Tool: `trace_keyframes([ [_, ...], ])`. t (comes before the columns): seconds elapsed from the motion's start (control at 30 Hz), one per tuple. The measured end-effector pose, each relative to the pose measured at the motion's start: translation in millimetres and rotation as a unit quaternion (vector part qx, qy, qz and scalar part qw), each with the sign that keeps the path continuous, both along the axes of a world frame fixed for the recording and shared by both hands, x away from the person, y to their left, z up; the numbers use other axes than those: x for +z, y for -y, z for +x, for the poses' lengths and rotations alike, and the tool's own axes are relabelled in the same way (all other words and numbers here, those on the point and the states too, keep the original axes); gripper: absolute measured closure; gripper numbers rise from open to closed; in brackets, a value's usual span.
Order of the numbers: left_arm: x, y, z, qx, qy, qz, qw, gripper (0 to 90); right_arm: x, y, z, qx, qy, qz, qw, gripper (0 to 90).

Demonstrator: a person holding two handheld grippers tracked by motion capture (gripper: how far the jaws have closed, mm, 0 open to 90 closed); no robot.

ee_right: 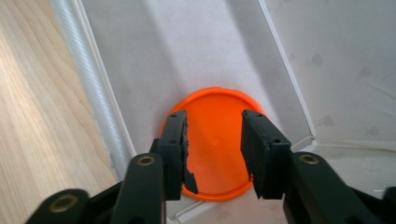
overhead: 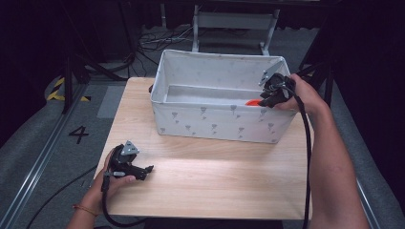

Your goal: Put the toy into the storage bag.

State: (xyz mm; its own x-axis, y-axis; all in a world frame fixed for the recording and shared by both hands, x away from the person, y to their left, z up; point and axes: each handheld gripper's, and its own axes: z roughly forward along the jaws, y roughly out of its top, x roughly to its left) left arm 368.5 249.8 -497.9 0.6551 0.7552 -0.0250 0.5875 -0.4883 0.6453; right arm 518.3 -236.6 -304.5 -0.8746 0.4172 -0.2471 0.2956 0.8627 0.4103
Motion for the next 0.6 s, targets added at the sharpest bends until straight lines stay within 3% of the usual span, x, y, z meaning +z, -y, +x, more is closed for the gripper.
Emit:
trace_keyframes([
  [0.17,0.0,0.0,0.0,0.0,0.0,0.0,1.0,0.3,4.7,6.1,-5.3,-0.019,0.022,0.033,0.9991,52.6],
  [0.27,0.0,0.0,0.0,0.0,0.0,0.0,1.0,0.3,8.6,10.2,-9.2,-0.038,0.038,0.06,0.9967,47.5],
  [0.37,0.0,0.0,0.0,0.0,0.0,0.0,1.0,0.3,12.3,15.6,-14.2,-0.056,0.054,0.095,0.9924,40.5],
  [0.47,0.0,0.0,0.0,0.0,0.0,0.0,1.0,0.2,15.9,21.2,-18.5,-0.081,0.075,0.127,0.9857,34.2],
  [0.5,0.0,0.0,0.0,0.0,0.0,0.0,1.0,0.3,15.9,21.2,-18.5,-0.081,0.075,0.127,0.9857,34.2],
  [0.6,0.0,0.0,0.0,0.0,0.0,0.0,1.0,0.3,18.5,26.4,-23.9,-0.099,0.086,0.16,0.9784,27.6],
])
